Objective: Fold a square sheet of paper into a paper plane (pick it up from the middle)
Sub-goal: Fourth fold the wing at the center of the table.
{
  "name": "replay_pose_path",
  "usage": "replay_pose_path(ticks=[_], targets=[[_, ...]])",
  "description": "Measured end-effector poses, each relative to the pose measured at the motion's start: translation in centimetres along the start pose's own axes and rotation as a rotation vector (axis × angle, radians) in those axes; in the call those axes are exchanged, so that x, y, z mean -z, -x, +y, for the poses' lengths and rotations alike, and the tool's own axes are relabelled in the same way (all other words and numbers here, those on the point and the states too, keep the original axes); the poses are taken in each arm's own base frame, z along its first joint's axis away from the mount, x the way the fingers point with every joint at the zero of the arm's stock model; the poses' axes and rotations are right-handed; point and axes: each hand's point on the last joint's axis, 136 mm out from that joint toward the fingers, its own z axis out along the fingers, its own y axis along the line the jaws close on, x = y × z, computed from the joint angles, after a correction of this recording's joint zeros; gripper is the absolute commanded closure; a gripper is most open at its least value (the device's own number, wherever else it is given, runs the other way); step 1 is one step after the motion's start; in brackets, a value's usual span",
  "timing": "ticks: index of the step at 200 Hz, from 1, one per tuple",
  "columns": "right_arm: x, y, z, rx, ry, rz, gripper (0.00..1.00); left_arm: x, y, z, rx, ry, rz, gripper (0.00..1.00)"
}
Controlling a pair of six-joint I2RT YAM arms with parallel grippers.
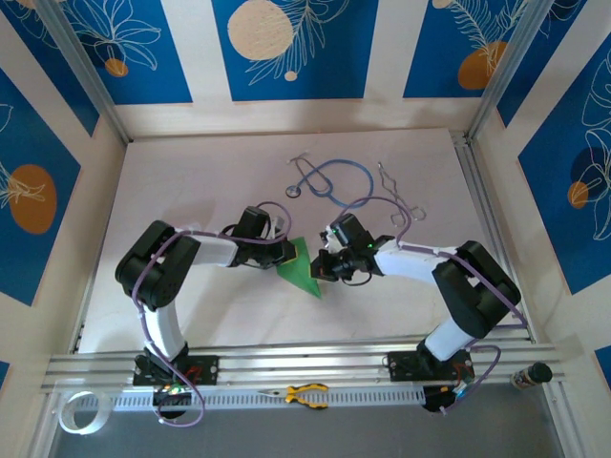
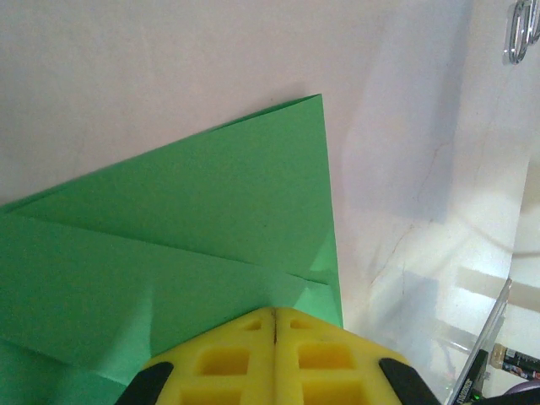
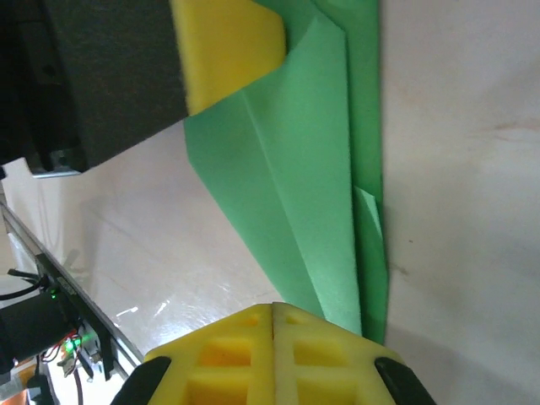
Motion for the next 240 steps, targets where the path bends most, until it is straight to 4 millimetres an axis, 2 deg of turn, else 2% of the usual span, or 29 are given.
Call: replay_pose_path(ticks=[43,70,98,188,218,240], targets=[[-1.9,-0.4,1.1,0.018,0.04,0.065,0.99,0.0,0.0,0.0,0.0,0.0,0.0,0.96],[-3.1,-1.0,-0.1,-0.001,0.02,0.098,0.99,0.0,0.0,0.0,0.001,0.0,0.0,0.96],[-3.5,-2.2,-1.2,-0.011,0.029,0.113,0.99,0.0,0.0,0.0,0.001,0.001,0.0,0.97],[-1.2,-5.9,-3.1,-0.006,0.077,0.1,0.99,0.0,0.0,0.0,0.001,0.001,0.0,0.98],[-0.1,-6.1,-3.8,-0.031,0.078,0.083,0.97,0.0,0.0,0.1,0.001,0.001,0.0,0.98],[1.5,-5.1,-2.6,-0.013,0.107,0.019,0.96,0.0,0.0,0.0,0.003,0.001,-0.001,0.98]])
